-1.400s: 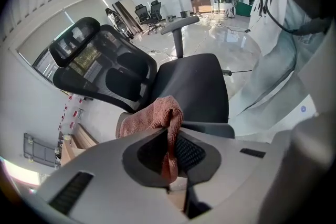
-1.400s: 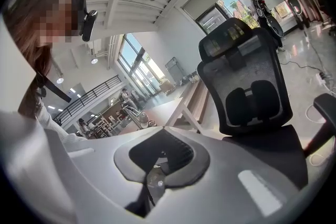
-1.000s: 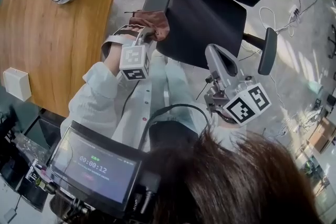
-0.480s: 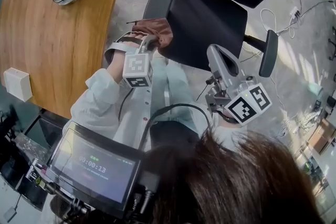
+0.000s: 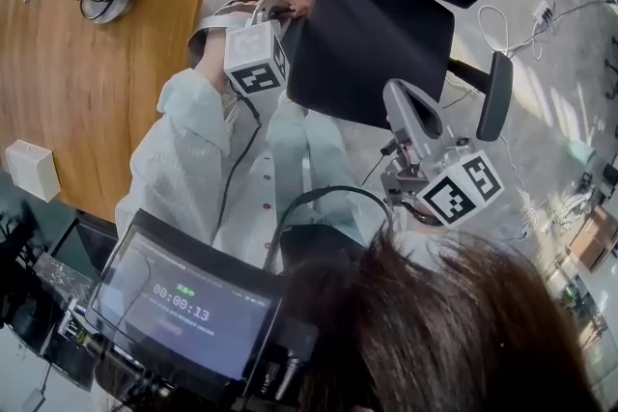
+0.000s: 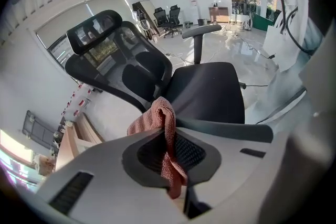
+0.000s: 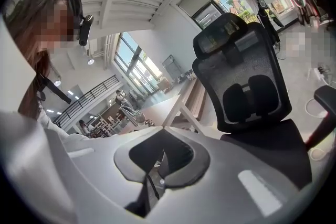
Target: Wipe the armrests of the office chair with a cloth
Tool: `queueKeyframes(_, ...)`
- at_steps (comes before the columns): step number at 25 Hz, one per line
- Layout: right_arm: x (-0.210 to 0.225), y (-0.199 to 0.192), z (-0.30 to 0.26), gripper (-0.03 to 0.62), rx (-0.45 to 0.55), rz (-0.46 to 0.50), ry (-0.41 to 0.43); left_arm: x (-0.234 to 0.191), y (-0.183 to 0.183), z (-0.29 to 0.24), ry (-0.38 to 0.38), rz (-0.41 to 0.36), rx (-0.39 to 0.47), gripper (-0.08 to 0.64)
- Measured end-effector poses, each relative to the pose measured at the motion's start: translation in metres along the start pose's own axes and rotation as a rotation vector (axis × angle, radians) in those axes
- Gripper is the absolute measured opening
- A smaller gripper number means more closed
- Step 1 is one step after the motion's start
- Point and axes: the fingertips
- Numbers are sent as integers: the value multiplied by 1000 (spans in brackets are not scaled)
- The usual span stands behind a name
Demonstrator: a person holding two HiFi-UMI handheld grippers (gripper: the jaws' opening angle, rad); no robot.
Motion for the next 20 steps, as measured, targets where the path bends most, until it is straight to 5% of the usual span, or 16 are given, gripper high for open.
queueKeyframes(10,8,-3,-1,2,-10,-29,-24,-47,27,-33,45,-85,-23,23)
queueKeyframes(20,-13,-11,9,2,2,-2,13,15,22,-8,-60,-101,-30,23)
Point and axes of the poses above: the fingertips, and each gripper's own axes: z backward along the fingers, x to its right, y out of its top, and after that the axes turned 2 degrees about y, right-handed
